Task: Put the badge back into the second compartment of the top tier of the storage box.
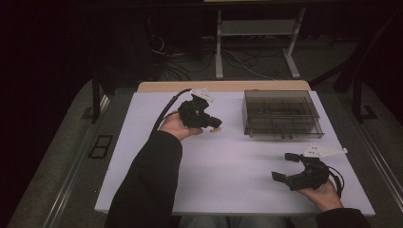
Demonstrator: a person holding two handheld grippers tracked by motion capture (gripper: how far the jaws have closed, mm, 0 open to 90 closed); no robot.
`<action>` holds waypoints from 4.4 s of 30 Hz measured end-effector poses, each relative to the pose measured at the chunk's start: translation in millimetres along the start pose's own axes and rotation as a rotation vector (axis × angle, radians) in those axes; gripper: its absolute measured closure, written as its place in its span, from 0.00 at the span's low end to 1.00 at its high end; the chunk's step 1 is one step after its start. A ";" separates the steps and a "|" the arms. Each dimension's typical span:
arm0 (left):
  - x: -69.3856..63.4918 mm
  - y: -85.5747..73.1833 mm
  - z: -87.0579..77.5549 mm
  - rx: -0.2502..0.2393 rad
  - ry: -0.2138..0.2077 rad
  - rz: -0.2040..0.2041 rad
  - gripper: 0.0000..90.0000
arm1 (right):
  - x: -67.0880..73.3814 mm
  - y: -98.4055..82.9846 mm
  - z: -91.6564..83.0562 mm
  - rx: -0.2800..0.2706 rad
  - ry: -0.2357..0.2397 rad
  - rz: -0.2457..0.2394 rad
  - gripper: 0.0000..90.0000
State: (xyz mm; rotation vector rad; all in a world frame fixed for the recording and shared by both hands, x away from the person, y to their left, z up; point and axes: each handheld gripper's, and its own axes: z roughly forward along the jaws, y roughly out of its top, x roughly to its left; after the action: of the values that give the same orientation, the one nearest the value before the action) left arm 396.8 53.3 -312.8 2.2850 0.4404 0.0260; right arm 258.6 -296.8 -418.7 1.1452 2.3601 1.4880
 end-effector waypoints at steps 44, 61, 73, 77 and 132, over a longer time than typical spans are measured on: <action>-10.9 59.9 42.0 -0.005 -0.041 0.096 0.98 | -0.4 -0.3 -0.3 -0.008 0.004 0.008 0.00; -15.7 79.5 62.2 -0.017 -0.075 0.119 0.97 | 0.4 -0.2 -1.1 -0.009 0.009 -0.001 0.00; -16.1 90.9 81.8 -0.047 -0.089 0.111 0.97 | 0.6 -0.1 -0.8 -0.009 0.012 -0.002 0.00; -16.6 93.6 90.9 -0.053 -0.097 0.107 0.97 | 0.8 -0.1 -0.8 -0.008 0.013 -0.003 0.00; -16.0 101.6 170.0 -0.074 -0.165 0.034 0.97 | 1.3 0.3 2.9 0.002 0.032 -0.024 0.00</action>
State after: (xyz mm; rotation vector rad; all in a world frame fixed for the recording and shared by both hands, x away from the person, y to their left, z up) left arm 439.3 -136.3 -354.6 2.2015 0.3095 -0.1260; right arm 259.2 -293.8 -419.6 1.0970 2.3887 1.5073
